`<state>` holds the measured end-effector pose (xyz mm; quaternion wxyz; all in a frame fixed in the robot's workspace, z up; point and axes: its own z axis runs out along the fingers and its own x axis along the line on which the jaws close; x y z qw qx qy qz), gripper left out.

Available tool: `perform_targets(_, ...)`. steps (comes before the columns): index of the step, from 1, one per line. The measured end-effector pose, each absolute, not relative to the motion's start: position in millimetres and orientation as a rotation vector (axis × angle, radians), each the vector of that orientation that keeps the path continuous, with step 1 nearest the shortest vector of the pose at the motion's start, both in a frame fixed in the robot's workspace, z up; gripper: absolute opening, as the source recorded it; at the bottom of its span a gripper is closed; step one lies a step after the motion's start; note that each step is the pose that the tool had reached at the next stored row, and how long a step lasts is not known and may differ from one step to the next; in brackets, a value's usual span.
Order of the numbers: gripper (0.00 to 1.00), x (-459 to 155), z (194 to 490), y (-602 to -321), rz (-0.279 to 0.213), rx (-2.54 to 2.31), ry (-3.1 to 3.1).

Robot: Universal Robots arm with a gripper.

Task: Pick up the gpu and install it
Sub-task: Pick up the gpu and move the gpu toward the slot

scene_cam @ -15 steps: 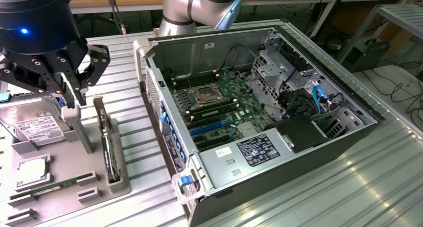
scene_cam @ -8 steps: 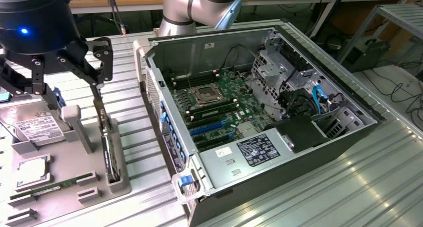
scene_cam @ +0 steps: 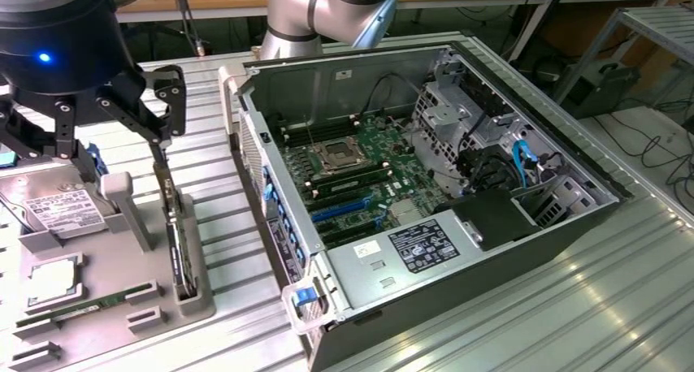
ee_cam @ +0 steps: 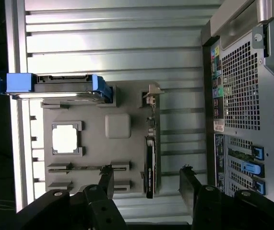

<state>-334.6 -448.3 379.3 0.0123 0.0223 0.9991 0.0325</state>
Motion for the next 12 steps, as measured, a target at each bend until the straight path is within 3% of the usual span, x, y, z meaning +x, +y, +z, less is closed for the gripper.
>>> perform_targets(12,0.67,-334.6,364.9,-448.2,0.099,0.069,3.115)
